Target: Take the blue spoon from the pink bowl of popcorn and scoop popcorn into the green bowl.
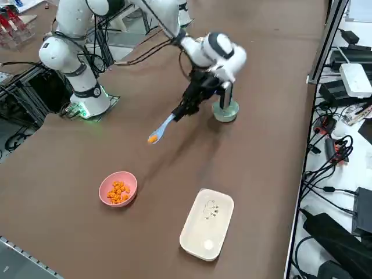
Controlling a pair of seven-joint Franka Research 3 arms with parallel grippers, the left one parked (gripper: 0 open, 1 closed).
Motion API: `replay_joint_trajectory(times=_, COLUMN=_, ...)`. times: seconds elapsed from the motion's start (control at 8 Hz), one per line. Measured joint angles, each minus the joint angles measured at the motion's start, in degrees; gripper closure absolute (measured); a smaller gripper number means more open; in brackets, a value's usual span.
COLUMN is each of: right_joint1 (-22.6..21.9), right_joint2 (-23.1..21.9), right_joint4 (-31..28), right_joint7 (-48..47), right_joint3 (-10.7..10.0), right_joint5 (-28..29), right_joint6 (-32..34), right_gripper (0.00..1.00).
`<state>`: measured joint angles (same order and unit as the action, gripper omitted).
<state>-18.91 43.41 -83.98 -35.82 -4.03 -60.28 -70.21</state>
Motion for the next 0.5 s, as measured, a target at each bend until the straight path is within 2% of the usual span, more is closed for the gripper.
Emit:
replay_joint_trajectory(times=0.12, right_joint1=-1.97, right_joint2=-0.16, right_joint4=2.99, right_joint7=2.23, right_joint3=0.07, right_joint5=1.48, right_joint6=1.11, right_gripper=0.89)
replay_joint_trajectory(times=0.5, right_joint1=-8.22, right_joint2=-0.1, right_joint4=7.06, right_joint7=2.78, right_joint3=0.28, right_joint5=4.05, right_joint6=1.72, right_gripper=0.89)
